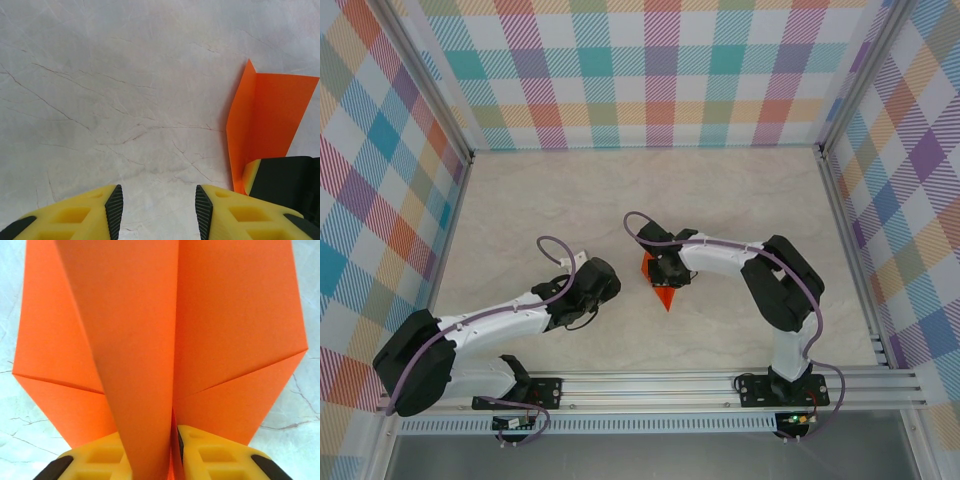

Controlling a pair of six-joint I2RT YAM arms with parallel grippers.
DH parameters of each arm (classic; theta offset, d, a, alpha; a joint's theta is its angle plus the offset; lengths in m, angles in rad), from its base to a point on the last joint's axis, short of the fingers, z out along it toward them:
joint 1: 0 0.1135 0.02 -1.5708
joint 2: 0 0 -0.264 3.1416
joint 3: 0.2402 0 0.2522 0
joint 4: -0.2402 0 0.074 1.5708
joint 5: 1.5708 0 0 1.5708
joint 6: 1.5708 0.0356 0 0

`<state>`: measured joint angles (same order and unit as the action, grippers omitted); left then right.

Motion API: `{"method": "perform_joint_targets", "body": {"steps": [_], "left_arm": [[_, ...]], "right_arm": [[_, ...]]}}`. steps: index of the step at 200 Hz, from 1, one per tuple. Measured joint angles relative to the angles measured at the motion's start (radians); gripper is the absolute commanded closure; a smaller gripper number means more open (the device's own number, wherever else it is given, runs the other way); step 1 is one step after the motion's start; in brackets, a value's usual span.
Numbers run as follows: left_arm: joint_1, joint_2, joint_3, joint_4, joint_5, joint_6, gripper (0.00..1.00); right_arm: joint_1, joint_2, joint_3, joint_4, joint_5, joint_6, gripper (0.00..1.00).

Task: Fold a paper plane with a square sheet of paper (pick it up from the middle)
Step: Move the paper to the center of the table.

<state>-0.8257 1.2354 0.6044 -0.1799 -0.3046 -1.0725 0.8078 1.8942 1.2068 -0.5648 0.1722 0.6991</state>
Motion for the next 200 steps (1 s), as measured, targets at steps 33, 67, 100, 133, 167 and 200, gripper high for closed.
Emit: {"method": "perform_joint_targets", "body": {"steps": [33,67,100,133,167,200], "left_arm": [[0.000,0.000,0.000,0.000,0.002,0.000,0.54],[0.000,0.000,0.000,0.000,0.005,0.000,0.54],[0.000,0.001,0.000,0.000,0.008,0.000,0.54],[0.000,0.009,0.000,0.000,0.010,0.000,0.54],[0.000,0.009,0.000,0.000,0.014,-0.001,0.53],[0.000,0.009,0.000,0.000,0.016,-0.001,0.53]], "right_arm": [[-0.003,-0.006,-0.016,0.023,-0.012,0.010,0.74],[-0.004,-0.009,-0.020,0.026,-0.011,0.032,0.75],[-0.004,-0.010,-0.008,0.002,0.006,0.045,0.75],[-0.004,-0.008,0.038,-0.056,0.032,0.046,0.71],[-0.004,0.025,0.065,-0.058,0.032,0.053,0.68],[-0.004,0.056,0.078,-0.054,0.026,0.065,0.65]]}}
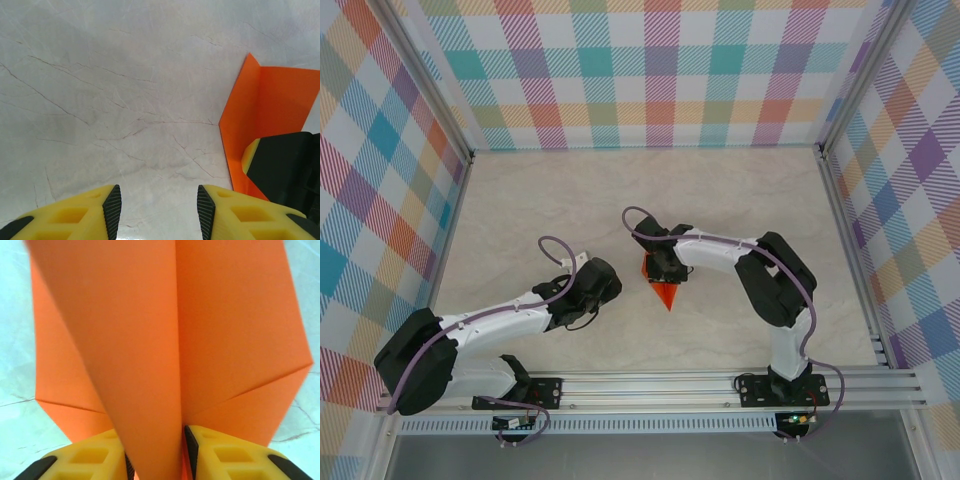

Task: Fold a paper plane with a square sheet of paper (pick it up from the middle)
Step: Move the paper to the center of the table.

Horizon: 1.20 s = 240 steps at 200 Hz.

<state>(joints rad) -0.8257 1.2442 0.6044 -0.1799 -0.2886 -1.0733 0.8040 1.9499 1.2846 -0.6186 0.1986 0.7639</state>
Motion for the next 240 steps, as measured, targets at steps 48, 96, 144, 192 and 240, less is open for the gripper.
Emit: {"method": "perform_joint_targets", "body": {"steps": [48,96,144,192,240], "left_arm": [[0.000,0.000,0.000,0.000,0.000,0.000,0.53],[0.000,0.000,0.000,0.000,0.000,0.000,0.53],[0.000,0.000,0.000,0.000,0.008,-0.001,0.52],[0.000,0.000,0.000,0.000,0.011,0.000,0.52],[0.000,0.000,0.000,-0.001,0.011,0.005,0.51]], "right_arm": [[-0.002,-0.003,-0.002,0.004,-0.001,0.013,0.65],[-0.032,-0.030,-0.041,0.043,-0.029,0.098,0.68],[-0.043,-0.049,-0.067,0.065,-0.035,0.179,0.69],[-0.043,-0.074,-0.077,0.055,-0.039,0.134,0.60],[-0.043,-0.147,-0.058,0.013,-0.047,0.049,0.55]]}}
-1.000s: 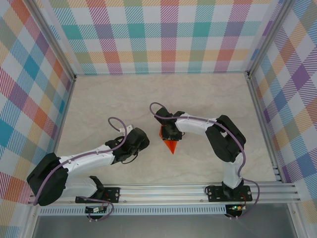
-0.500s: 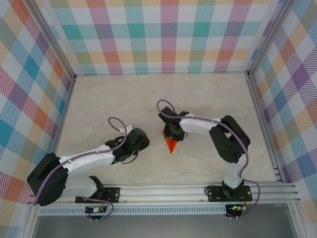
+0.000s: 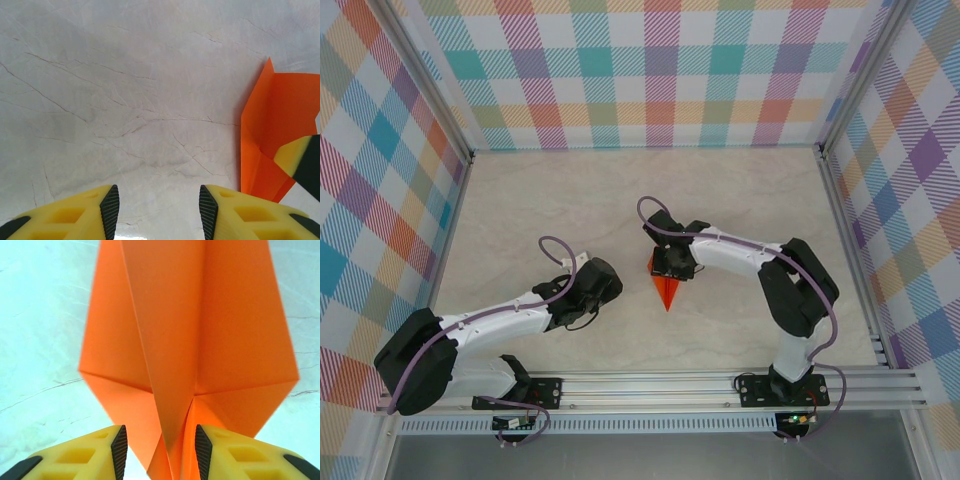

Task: Fold a paper plane with a square sheet of paper (pick it up from the middle)
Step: Move the paper to the center of the table.

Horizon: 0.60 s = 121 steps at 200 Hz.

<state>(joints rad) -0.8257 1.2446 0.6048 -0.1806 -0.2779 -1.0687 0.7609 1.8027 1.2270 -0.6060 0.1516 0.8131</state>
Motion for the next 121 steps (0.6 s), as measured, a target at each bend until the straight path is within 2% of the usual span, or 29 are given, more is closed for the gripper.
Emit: {"method": "perform_joint_targets", "body": {"steps": [27,60,97,121], "left_arm": [[0.000,0.000,0.004,-0.002,0.000,0.012,0.50],[0.000,0.003,0.028,-0.011,-0.003,0.026,0.49],[0.000,0.004,0.032,-0.011,-0.003,0.038,0.48],[0.000,0.004,0.032,-0.007,-0.003,0.051,0.39]], "right_arm": [[0.000,-0.082,-0.005,-0.013,0.003,-0.035,0.52],[0.000,-0.270,-0.043,-0.019,0.058,-0.075,0.51],[-0.002,-0.528,-0.188,-0.002,0.175,-0.111,0.38],[-0.005,-0.675,-0.291,-0.002,0.283,-0.124,0.36]]}}
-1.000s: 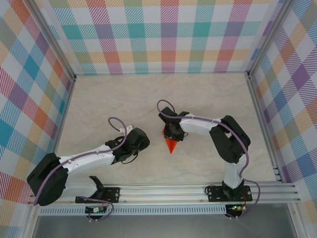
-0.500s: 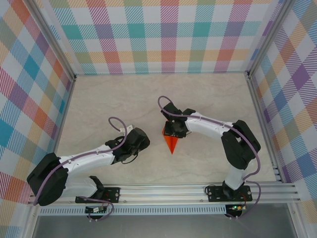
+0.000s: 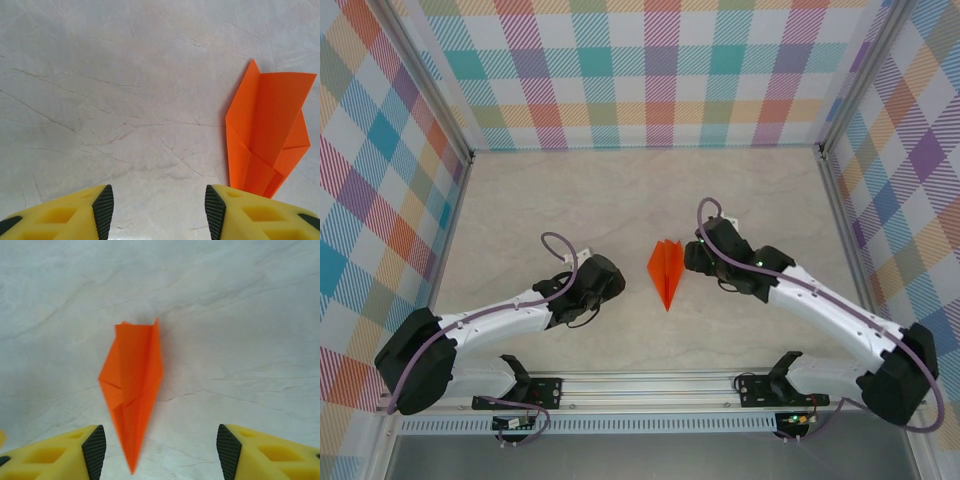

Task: Fold a paper plane with a square sheet of paper (pick it up from the middle)
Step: Move the paper to the center of the table, then reset both arms

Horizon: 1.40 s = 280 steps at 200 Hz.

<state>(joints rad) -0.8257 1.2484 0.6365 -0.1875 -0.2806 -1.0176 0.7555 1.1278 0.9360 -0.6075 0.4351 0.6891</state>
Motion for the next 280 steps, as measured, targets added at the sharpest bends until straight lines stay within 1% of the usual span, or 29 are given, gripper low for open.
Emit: {"method": "perform_joint_targets", "body": {"steps": [17,32,36,40,46,51,69,89,122,136,155,172,218,251,280], "left_arm": [[0.000,0.000,0.000,0.006,0.003,0.029,0.29],[0.000,-0.006,0.000,0.007,0.002,0.045,0.17],[0.000,-0.011,-0.001,0.007,0.001,0.051,0.12],[0.001,-0.017,-0.002,0.009,0.000,0.048,0.08],[0.001,-0.031,-0.007,0.012,-0.001,0.058,0.04],[0.002,-0.047,-0.012,0.015,-0.001,0.071,0.01],[0.004,-0.112,-0.039,0.029,-0.013,0.086,0.00],[0.004,-0.190,-0.066,0.029,-0.032,0.108,0.00],[0.004,-0.312,-0.080,-0.019,-0.093,0.146,0.00],[0.004,-0.365,-0.093,-0.035,-0.115,0.168,0.00],[0.004,-0.417,-0.107,-0.073,-0.137,0.198,0.00],[0.004,-0.441,-0.120,-0.095,-0.154,0.222,0.00],[0.004,-0.447,-0.142,-0.111,-0.177,0.264,0.00],[0.004,-0.452,-0.142,-0.133,-0.186,0.287,0.00],[0.004,-0.476,-0.143,-0.150,-0.204,0.325,0.00]], "right_arm": [[-0.003,-0.092,-0.066,0.000,0.095,-0.012,0.28],[-0.014,-0.163,-0.116,0.000,0.184,-0.031,0.19],[-0.017,-0.177,-0.126,0.000,0.203,-0.035,0.17],[-0.022,-0.191,-0.135,0.000,0.225,-0.044,0.12],[-0.030,-0.211,-0.146,-0.002,0.258,-0.050,0.01],[-0.038,-0.222,-0.152,-0.005,0.286,-0.048,0.00],[-0.082,-0.235,-0.169,-0.007,0.372,-0.082,0.00],[-0.158,-0.216,-0.197,0.022,0.423,-0.138,0.00],[-0.315,-0.145,-0.307,0.213,0.453,-0.291,0.00],[-0.387,-0.114,-0.365,0.307,0.413,-0.354,0.00],[-0.480,-0.051,-0.402,0.412,0.310,-0.428,0.00],[-0.528,0.017,-0.414,0.515,0.243,-0.483,0.00],[-0.573,0.208,-0.433,0.797,0.093,-0.577,0.00],[-0.597,0.256,-0.470,1.018,-0.015,-0.639,0.00],[-0.638,0.310,-0.549,1.276,-0.125,-0.676,0.00]]}}
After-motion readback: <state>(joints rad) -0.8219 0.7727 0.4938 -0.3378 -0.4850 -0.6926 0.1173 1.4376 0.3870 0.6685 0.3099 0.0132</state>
